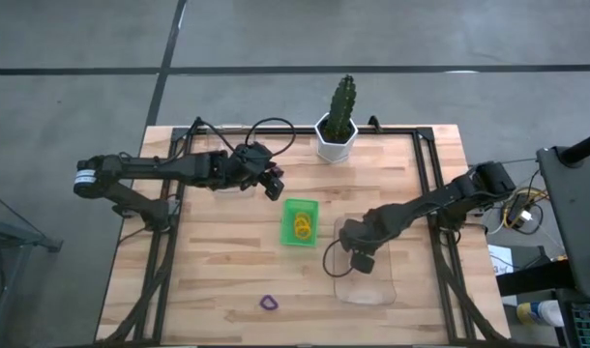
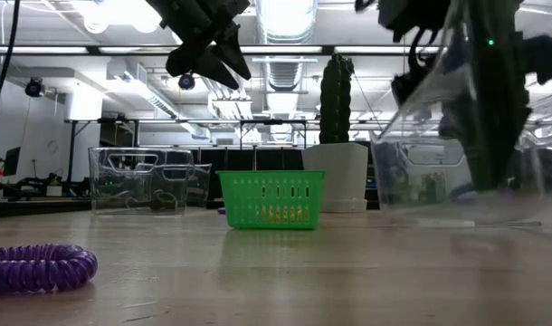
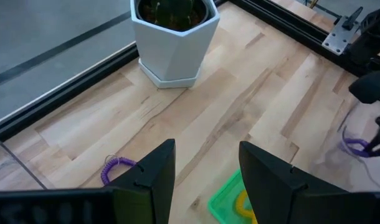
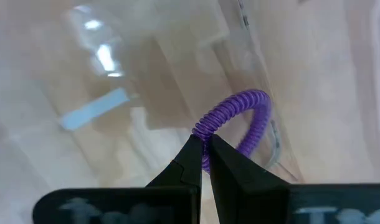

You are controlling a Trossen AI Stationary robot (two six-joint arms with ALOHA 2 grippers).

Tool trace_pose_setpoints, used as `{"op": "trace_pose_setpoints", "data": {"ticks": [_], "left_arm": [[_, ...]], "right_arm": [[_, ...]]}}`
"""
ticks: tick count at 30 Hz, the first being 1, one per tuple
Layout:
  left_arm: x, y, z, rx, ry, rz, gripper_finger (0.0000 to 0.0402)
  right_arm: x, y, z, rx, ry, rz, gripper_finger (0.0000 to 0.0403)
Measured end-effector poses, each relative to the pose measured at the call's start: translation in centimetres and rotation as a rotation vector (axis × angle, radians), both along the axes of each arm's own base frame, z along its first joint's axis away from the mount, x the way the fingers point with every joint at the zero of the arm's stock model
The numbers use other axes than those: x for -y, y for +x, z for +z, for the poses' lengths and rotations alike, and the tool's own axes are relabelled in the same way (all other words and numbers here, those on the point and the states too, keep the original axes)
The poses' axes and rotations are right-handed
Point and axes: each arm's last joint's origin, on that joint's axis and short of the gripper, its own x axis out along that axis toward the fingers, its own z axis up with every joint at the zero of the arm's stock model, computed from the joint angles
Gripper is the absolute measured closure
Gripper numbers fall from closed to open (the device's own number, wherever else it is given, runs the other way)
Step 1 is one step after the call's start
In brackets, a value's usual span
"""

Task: Sort spring keychains
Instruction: Put the right purple spring keychain into the bottom transparent bin, then put the top purple spring keychain into the bottom transparent bin

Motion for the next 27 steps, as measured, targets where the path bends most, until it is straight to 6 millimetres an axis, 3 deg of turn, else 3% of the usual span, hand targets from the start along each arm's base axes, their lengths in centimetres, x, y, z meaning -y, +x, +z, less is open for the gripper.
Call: {"op": "trace_pose_setpoints", "data": {"ticks": [6, 16, 27], "left_arm": [[0.0, 0.0, 0.0, -0.002, 0.001, -0.001, 0.0232], [0.0, 0.0, 0.0, -0.008, 0.008, -0.006, 0.0232], [0.0, 0.0, 0.0, -0.036, 0.049, -0.039, 0.0232]], "right_arm": [[-0.1, 0.6, 1.6, 0.069, -0.017, 0.012, 0.0379], [-0.1, 0.6, 1.8, 0.059, -0.025, 0.017, 0.0324], [-0.3, 0.6, 2.4, 0.091, -0.049, 0.079, 0.0303]]}}
